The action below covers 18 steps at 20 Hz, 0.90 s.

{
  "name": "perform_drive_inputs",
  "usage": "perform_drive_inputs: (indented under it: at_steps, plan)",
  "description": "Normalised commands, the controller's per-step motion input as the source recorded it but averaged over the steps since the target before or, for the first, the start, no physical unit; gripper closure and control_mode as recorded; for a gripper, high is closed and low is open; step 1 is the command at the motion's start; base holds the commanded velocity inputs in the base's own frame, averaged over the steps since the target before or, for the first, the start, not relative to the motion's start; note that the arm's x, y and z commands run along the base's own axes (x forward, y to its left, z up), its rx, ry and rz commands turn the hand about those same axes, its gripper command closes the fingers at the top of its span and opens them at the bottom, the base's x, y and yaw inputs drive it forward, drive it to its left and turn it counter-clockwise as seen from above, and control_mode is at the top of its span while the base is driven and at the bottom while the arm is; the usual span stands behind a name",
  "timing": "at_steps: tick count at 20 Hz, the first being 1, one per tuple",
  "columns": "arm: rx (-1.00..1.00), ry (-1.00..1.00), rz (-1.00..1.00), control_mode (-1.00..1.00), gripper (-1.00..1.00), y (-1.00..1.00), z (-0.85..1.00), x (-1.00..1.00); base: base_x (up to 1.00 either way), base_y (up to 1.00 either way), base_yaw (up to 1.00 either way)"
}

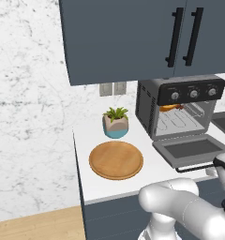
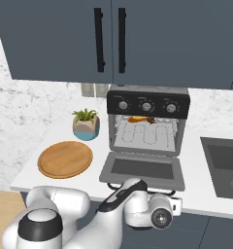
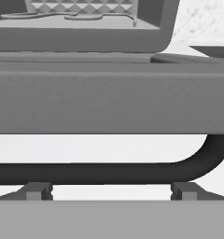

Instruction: Pick up the kebab skewer and baguette bread, and place them inside the toaster oven. Close the toaster oven door and start by setting the timer.

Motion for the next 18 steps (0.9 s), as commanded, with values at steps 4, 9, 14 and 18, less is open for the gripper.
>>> perform_drive_inputs:
  at_steps: [4, 9, 14, 18]
  plan:
    - [0.0, 0.0, 0.0, -1.0, -1.0, 0.12, -0.16, 0.11, 0.0, 0.0, 0.0]
    - [0.0, 0.0, 0.0, -1.0, -1.0, 0.13, -0.16, 0.16, 0.0, 0.0, 0.0]
    - [0.0, 0.0, 0.0, -1.0, -1.0, 0.12, -0.1, 0.22, 0.0, 0.0, 0.0]
    - [0.0, 0.0, 0.0, -1.0, -1.0, 0.07, -0.01, 0.26, 0.0, 0.0, 0.0]
